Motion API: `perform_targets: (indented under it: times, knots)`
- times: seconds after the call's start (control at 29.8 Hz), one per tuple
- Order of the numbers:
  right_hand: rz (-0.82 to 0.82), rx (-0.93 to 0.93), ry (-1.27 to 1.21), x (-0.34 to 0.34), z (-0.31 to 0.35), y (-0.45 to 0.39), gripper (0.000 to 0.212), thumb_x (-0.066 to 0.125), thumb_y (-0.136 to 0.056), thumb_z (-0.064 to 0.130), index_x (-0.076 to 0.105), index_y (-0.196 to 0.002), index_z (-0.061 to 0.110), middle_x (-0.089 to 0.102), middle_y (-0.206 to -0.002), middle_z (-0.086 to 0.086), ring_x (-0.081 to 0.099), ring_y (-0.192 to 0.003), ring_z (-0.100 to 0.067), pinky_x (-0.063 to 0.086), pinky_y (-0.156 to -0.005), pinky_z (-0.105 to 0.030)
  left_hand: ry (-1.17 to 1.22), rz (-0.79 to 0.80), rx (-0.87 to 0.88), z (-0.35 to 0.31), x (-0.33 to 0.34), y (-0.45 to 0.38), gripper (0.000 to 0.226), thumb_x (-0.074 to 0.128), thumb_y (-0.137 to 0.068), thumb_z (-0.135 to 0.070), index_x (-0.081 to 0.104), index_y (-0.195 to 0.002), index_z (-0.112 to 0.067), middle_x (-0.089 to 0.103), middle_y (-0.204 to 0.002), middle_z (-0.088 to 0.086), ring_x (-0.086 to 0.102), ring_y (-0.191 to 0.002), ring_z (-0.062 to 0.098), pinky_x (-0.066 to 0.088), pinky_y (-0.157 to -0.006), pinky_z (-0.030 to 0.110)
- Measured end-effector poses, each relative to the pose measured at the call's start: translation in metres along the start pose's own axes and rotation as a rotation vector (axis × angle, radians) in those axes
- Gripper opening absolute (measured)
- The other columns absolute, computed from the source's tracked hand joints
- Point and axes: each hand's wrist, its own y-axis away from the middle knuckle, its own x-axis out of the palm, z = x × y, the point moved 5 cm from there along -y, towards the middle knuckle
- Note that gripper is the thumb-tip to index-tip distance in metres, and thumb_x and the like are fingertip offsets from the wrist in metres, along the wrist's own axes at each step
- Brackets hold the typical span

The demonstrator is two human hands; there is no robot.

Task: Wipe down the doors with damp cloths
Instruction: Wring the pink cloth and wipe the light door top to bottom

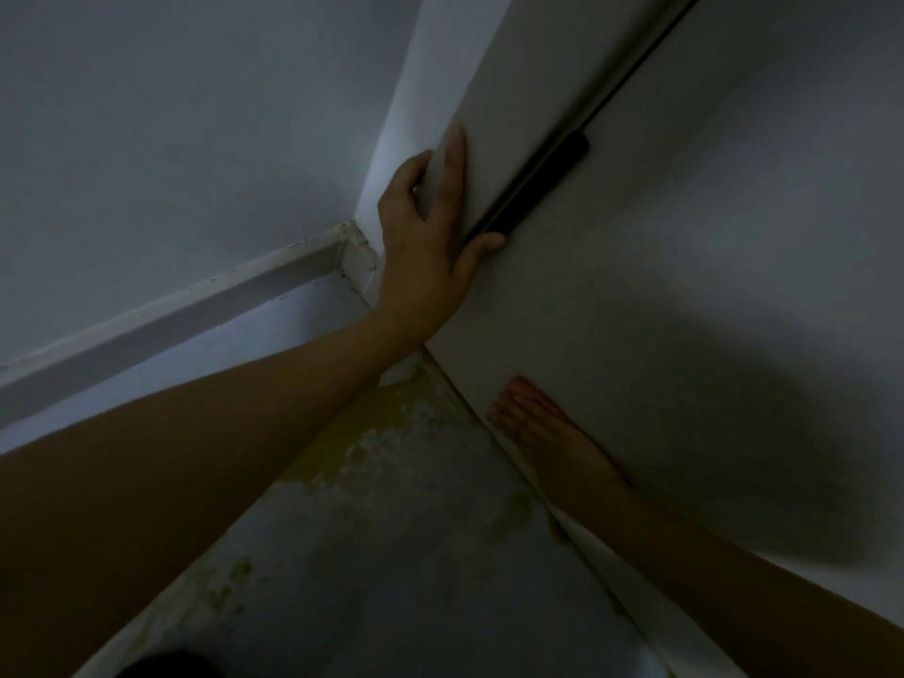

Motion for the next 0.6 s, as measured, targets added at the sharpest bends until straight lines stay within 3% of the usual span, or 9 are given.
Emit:
perform_targets:
  times: [0.03,0.1,0.13,0.17,0.27,0.34,0.44,0.5,0.6]
  knots:
    - [-0.064,0.067,-0.104,-0.006,-0.015,0.008,0.057,0.004,-0.095,0.022,-0.029,-0.131,-0.007,-0.010,-0.157,-0.016,-0.010,-0.143,-0.037,-0.026,-0.102,-0.056,0.005,-0.003,-0.009,0.000,0.000,0.001,0.080,0.063,-0.087,-0.039,0.025,-0.144,0.003,0.038,-0.132,0.029,0.037,-0.123,0.041,0.033,-0.104,0.051]
    - [-0.328,0.286,-0.253,-0.022,-0.046,0.026,0.060,0.011,-0.085,0.013,0.007,-0.144,-0.001,0.021,-0.155,-0.013,0.019,-0.143,-0.030,-0.011,-0.115,-0.049,0.022,-0.007,-0.024,-0.002,0.001,0.003,0.080,0.063,-0.088,-0.038,0.024,-0.145,0.002,0.037,-0.134,0.029,0.037,-0.124,0.041,0.033,-0.104,0.051]
    - [-0.400,0.395,-0.235,-0.027,-0.059,0.031,0.060,0.016,-0.084,0.012,0.021,-0.144,0.005,0.028,-0.152,-0.009,0.028,-0.140,-0.026,-0.006,-0.117,-0.044,0.024,-0.011,-0.027,-0.002,0.001,0.004,0.080,0.063,-0.088,-0.038,0.024,-0.145,0.001,0.037,-0.134,0.029,0.037,-0.124,0.041,0.034,-0.104,0.051]
    - [-0.413,0.449,-0.180,-0.033,-0.067,0.030,0.060,0.016,-0.086,0.012,0.022,-0.145,0.010,0.022,-0.153,-0.007,0.027,-0.141,-0.024,-0.010,-0.116,-0.042,0.020,-0.016,-0.029,-0.003,0.001,0.004,0.080,0.063,-0.088,-0.038,0.024,-0.145,0.001,0.037,-0.134,0.029,0.037,-0.124,0.041,0.034,-0.105,0.050]
    - [-0.250,0.413,-0.033,-0.046,-0.068,0.003,0.056,0.003,-0.092,0.015,-0.020,-0.140,-0.002,-0.019,-0.152,-0.013,-0.004,-0.144,-0.030,-0.031,-0.103,-0.053,0.008,-0.034,-0.016,-0.004,0.001,0.004,0.079,0.062,-0.089,-0.039,0.024,-0.145,0.002,0.038,-0.132,0.028,0.038,-0.122,0.039,0.033,-0.106,0.044]
    - [-0.175,0.335,0.038,-0.050,-0.059,-0.023,0.063,0.003,-0.097,0.025,-0.035,-0.123,-0.017,-0.023,-0.153,-0.016,-0.014,-0.142,-0.034,-0.028,-0.102,-0.053,0.013,-0.047,-0.017,-0.003,0.002,0.004,0.079,0.061,-0.089,-0.039,0.025,-0.145,0.003,0.038,-0.132,0.027,0.038,-0.122,0.037,0.031,-0.106,0.039]
    - [-0.192,0.338,0.034,-0.046,-0.055,-0.028,0.071,0.007,-0.102,0.031,-0.041,-0.117,-0.018,-0.023,-0.154,-0.014,-0.015,-0.143,-0.032,-0.021,-0.107,-0.047,0.033,-0.056,-0.006,-0.004,0.001,0.005,0.079,0.060,-0.090,-0.039,0.023,-0.146,0.004,0.038,-0.131,0.027,0.038,-0.122,0.039,0.032,-0.106,0.044]
    - [-0.225,0.393,0.032,-0.042,-0.055,-0.003,0.064,0.012,-0.102,0.027,-0.028,-0.134,-0.012,-0.019,-0.154,-0.010,-0.009,-0.144,-0.028,-0.022,-0.108,-0.046,0.027,-0.052,-0.004,-0.005,0.001,0.006,0.079,0.060,-0.090,-0.039,0.022,-0.146,0.004,0.037,-0.131,0.027,0.038,-0.122,0.039,0.031,-0.107,0.042]
    - [-0.407,0.593,-0.101,-0.039,-0.065,0.058,0.057,0.028,-0.092,0.023,0.021,-0.147,0.013,0.017,-0.154,0.001,0.022,-0.142,-0.019,-0.006,-0.116,-0.039,0.029,-0.056,-0.026,-0.005,0.002,0.008,0.079,0.060,-0.091,-0.038,0.022,-0.146,0.003,0.036,-0.133,0.027,0.037,-0.123,0.039,0.029,-0.108,0.040]
